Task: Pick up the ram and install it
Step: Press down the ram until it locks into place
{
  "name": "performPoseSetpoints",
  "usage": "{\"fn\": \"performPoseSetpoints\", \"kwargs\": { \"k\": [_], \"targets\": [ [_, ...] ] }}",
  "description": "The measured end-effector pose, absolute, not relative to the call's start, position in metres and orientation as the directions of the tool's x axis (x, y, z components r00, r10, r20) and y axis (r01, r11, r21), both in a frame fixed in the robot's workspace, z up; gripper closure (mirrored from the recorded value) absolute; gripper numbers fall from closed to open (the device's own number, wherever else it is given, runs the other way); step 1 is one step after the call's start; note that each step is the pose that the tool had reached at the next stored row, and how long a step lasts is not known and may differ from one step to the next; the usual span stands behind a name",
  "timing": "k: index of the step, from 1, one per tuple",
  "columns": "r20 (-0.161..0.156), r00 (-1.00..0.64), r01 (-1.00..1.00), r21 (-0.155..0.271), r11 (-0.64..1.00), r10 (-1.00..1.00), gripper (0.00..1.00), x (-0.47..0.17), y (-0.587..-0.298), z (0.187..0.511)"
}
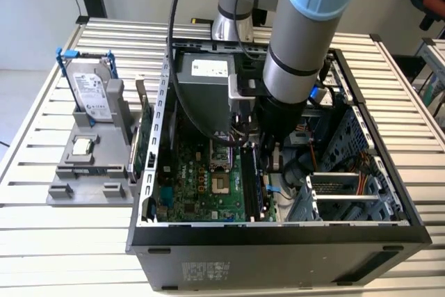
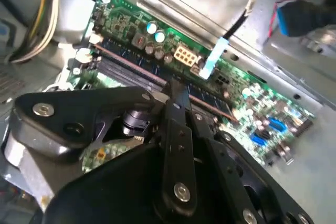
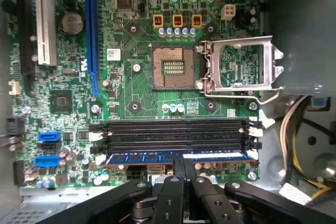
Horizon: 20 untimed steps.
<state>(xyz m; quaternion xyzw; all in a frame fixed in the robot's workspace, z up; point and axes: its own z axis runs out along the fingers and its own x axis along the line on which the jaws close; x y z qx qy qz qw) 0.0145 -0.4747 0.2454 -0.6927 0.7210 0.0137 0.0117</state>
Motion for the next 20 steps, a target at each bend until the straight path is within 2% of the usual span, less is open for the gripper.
{"fn": "performPoseSetpoints", "kwargs": {
  "k": [20],
  "targets": [
    [-0.036,-0.040,-0.999,0.004,0.040,-0.999,1.00,0.014,-0.475,0.336]
  ]
}}
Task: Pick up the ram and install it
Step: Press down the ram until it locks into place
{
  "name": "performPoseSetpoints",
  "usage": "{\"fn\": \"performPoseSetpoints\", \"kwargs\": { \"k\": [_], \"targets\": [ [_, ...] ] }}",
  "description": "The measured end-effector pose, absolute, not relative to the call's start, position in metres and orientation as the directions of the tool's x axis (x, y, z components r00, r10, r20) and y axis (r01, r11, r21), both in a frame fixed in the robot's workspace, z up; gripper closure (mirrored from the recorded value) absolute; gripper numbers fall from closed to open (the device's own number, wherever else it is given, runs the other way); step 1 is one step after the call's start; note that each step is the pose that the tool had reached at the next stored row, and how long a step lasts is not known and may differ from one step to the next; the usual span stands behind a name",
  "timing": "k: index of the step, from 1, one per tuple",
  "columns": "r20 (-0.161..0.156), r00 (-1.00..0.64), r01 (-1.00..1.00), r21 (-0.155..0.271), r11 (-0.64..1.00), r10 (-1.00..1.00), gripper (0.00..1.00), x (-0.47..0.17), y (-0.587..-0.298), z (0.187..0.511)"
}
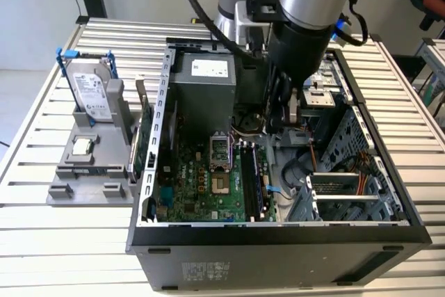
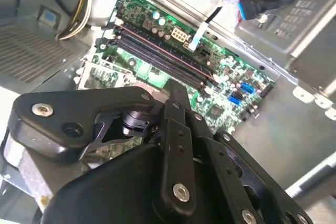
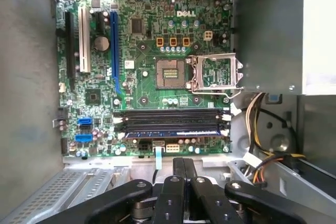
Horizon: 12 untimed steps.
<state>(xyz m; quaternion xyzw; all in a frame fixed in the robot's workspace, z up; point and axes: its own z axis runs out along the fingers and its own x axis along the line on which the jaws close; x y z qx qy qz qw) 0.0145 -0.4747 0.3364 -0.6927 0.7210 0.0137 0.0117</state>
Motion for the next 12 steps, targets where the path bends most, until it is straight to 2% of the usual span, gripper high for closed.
{"fn": "performPoseSetpoints", "kwargs": {
  "k": [5,12],
  "targets": [
    [-0.034,-0.040,-0.999,0.003,0.040,-0.999,1.00,0.015,-0.475,0.358],
    [-0.033,-0.040,-0.999,0.002,0.040,-0.999,1.00,0.014,-0.475,0.359]
  ]
}}
